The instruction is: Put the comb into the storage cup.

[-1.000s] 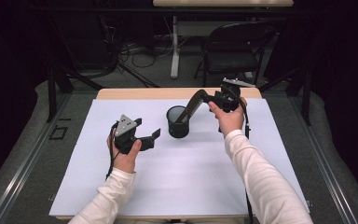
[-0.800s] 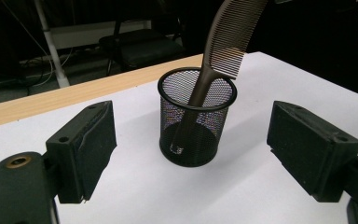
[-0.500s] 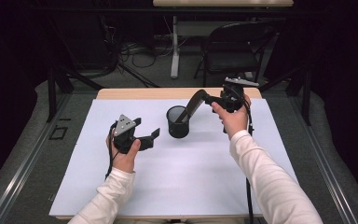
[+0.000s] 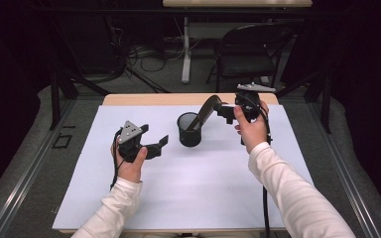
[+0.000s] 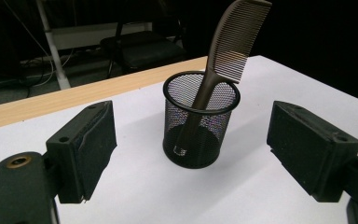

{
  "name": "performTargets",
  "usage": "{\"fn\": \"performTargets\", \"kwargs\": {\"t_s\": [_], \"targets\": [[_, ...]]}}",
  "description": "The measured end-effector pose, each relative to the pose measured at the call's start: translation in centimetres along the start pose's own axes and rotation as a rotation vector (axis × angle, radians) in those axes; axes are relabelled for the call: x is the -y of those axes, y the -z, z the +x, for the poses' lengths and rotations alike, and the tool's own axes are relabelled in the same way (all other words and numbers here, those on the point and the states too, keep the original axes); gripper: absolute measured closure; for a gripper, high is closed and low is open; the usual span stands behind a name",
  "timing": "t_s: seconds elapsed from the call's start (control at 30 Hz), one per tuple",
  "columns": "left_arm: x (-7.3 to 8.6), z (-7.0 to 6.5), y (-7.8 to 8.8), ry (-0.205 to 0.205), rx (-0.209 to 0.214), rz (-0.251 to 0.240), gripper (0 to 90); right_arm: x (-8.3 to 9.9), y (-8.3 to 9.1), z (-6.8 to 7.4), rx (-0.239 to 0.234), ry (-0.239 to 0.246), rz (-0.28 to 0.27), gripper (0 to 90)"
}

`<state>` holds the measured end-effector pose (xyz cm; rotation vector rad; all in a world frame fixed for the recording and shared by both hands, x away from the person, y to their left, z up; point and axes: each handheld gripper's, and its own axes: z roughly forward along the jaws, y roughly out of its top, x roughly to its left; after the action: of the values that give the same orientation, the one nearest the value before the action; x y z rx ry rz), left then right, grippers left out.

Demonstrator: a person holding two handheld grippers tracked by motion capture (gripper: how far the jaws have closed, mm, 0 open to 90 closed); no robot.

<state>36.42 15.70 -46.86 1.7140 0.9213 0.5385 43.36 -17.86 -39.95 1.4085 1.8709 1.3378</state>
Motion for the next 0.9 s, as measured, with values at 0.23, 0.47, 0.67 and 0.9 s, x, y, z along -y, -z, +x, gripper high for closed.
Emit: {"fn": "performTargets", "kwargs": {"t_s": [0.23, 0.47, 0.67, 0.9], "targets": [[-0.1, 0.2, 0.1, 0.007, 0.01, 0.005, 15.8, 0.0, 1.0, 0.4, -0.021, 0.039, 0.005, 10.3], [-0.4, 0.3, 0.3, 0.005, 0.028, 0.015, 15.8, 0.3, 1.8, 0.9, -0.053, 0.093, 0.028, 4.5], [-0.6, 0.4, 0.4, 0.009, 0.038, 0.018, 15.8, 0.8, 2.2, 1.4, -0.084, 0.119, 0.039, 0.0], [-0.8, 0.8, 0.7, 0.012, 0.049, 0.019, 15.8, 1.3, 2.8, 1.9, -0.111, 0.145, 0.036, 0.0]]}}
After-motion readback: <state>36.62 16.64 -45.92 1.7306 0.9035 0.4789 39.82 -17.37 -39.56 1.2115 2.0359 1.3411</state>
